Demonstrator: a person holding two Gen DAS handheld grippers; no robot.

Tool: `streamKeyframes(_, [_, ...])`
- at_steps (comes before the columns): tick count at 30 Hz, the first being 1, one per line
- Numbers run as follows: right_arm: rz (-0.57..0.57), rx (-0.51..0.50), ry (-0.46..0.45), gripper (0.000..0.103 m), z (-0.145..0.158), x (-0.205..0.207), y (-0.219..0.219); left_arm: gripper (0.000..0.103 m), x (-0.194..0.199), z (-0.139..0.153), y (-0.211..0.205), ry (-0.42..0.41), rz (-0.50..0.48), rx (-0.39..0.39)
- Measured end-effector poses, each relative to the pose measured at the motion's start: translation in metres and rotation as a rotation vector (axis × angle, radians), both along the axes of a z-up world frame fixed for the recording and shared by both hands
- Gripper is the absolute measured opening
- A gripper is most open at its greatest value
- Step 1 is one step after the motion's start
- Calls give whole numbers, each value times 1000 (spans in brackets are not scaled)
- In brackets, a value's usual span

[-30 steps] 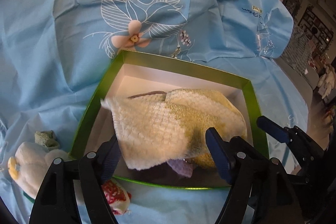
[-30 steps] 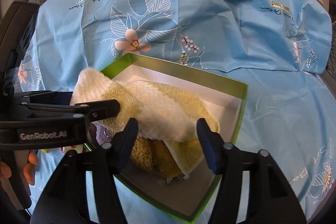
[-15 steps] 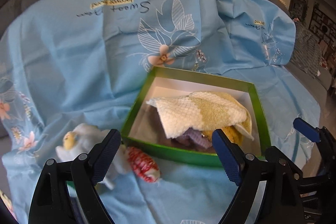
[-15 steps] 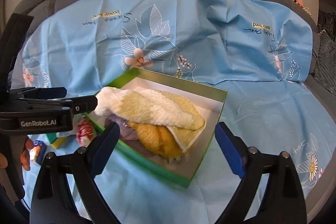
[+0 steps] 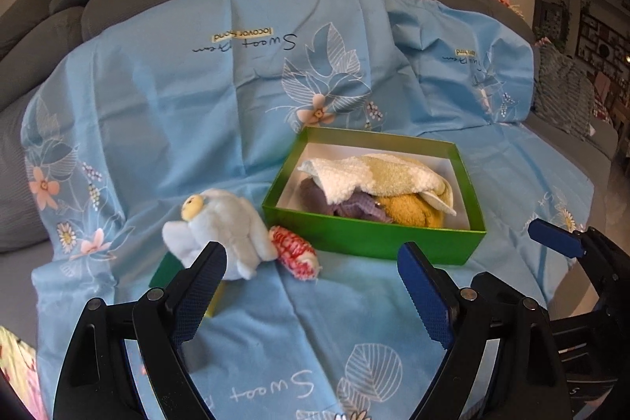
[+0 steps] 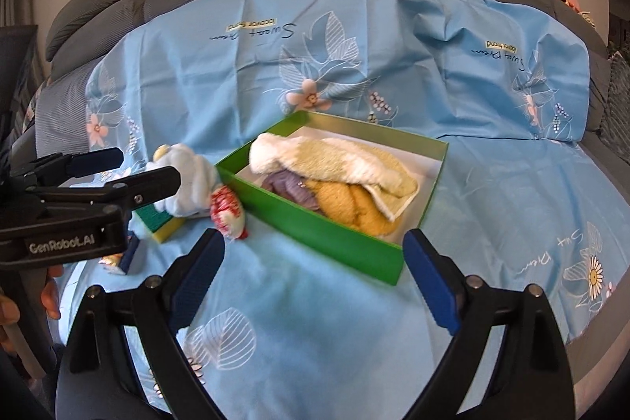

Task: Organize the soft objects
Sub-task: 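Move the right tool to the Tempo tissue pack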

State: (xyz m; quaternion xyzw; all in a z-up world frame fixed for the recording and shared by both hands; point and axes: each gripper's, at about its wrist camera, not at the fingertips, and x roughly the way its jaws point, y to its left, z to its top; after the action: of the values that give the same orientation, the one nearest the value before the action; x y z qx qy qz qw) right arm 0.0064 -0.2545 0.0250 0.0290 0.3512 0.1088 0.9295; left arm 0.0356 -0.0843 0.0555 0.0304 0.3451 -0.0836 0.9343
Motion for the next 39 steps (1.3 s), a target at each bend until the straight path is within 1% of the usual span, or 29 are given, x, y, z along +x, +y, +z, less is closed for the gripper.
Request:
streamKeyframes(5, [31,-5,5,92,1,-11,15,89,-16,-5,14,0,20,8])
streamKeyframes(9, [56,2,17,92,-3,-17,29,89,-26,-16,34,24,51,-13])
streamKeyframes(12, [100,-4,40,92,-12,-22,44,89,-33,-33,59,66,93,-35])
streamKeyframes(15, [154,-22,65,92,-22,-26,63,89,-37,-56,91,131,154,-64])
streamKeyframes(17, [195,-20,88,92,-32,-28,77,89,-39,-71,117,174,211,-86])
streamKeyframes(20, [255,-13,114,92,-43,-30,99,89,-45,-91,157,217,298,-137])
streamKeyframes(22, [305,-14,129,92,-51,-31,115,89,-49,-103,177,238,340,-171])
streamKeyframes(25, [395,-27,151,92,-63,-31,145,89,-51,-115,199,261,370,-205])
streamKeyframes(28, [469,-27,165,92,-72,-28,172,89,-48,-122,210,270,362,-247])
streamKeyframes(35, [581,-37,162,92,-86,-8,230,89,-19,-131,208,290,286,-290])
streamKeyframes(39, [614,-39,172,86,-96,9,253,89,-3,-139,210,320,253,-313])
